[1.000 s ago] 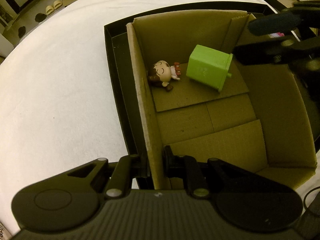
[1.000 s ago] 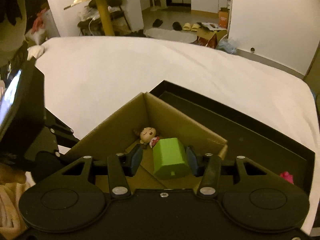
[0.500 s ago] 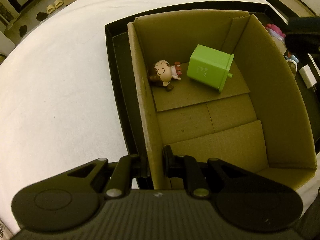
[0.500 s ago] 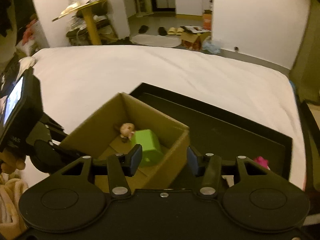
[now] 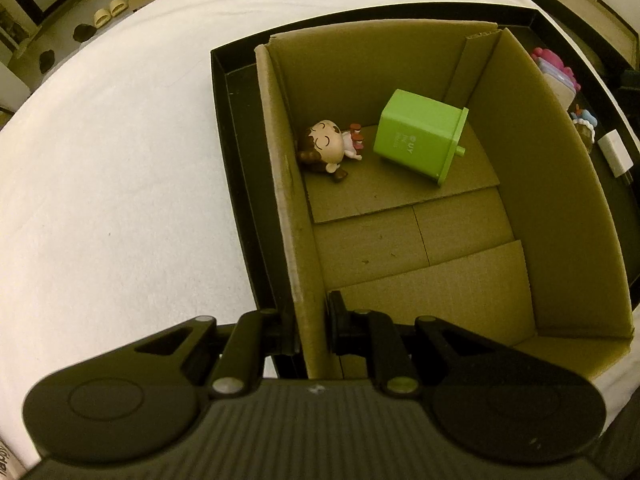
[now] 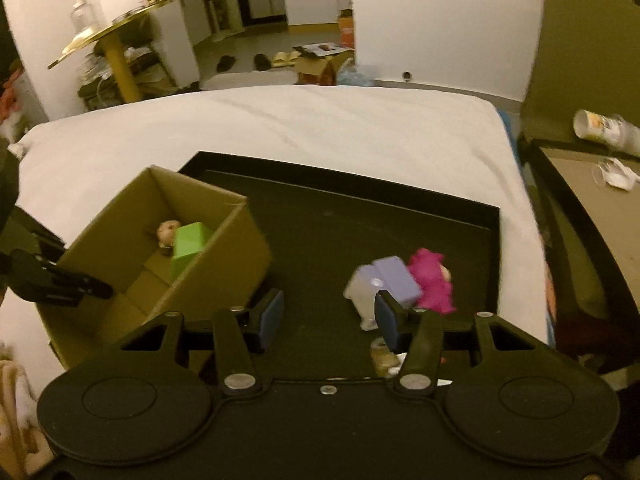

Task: Organize rigid objects
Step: 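Move the right gripper back over the tray toward the blue figure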

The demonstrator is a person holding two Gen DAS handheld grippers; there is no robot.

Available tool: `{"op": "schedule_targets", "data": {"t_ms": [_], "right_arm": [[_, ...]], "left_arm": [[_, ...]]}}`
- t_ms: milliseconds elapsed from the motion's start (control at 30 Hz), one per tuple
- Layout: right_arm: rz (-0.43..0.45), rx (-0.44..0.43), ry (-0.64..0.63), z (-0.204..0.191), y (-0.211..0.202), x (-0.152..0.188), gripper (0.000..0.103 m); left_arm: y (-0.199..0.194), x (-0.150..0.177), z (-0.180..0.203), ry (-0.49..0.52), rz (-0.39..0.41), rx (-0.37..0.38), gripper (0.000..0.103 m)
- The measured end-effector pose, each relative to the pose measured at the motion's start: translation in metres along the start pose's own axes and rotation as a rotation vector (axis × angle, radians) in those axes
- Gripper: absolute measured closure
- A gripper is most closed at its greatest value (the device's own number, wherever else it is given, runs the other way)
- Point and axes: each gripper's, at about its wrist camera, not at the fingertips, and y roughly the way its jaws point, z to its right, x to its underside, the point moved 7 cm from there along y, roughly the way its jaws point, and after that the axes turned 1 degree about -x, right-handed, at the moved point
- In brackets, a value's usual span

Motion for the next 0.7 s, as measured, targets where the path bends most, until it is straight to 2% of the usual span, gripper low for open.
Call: {"op": "schedule_targets", "data": {"t_ms": [133, 233, 500, 567, 700], "right_arm": [[-0.009, 0.009, 0.014, 0.013, 0.003, 0.008, 0.052], [-0.022, 0.006, -0.001, 0.019, 0.006, 0.013, 0.046], [-0.054, -0.001, 0.002, 0.034, 0.022, 0.031, 0.046], [-0.067, 0.005, -0.006, 0.036, 0.028, 0.034, 0.039], [-0.088, 0.009, -0.019, 0.042, 0.04, 0.035, 0.036]], "left_arm": [[0.0, 0.0, 0.001, 0.001, -0.001, 0.0, 0.09], [0.0, 0.002, 0.002, 0.0, 0.001, 0.002, 0.09], [0.0, -0.001, 0.0, -0.004, -0.005, 0.006, 0.09], [0.0, -0.001, 0.001, 0.001, -0.004, 0.004, 0.09], [-0.001, -0.001, 0.002, 0.002, -0.005, 0.006, 0.09]]}}
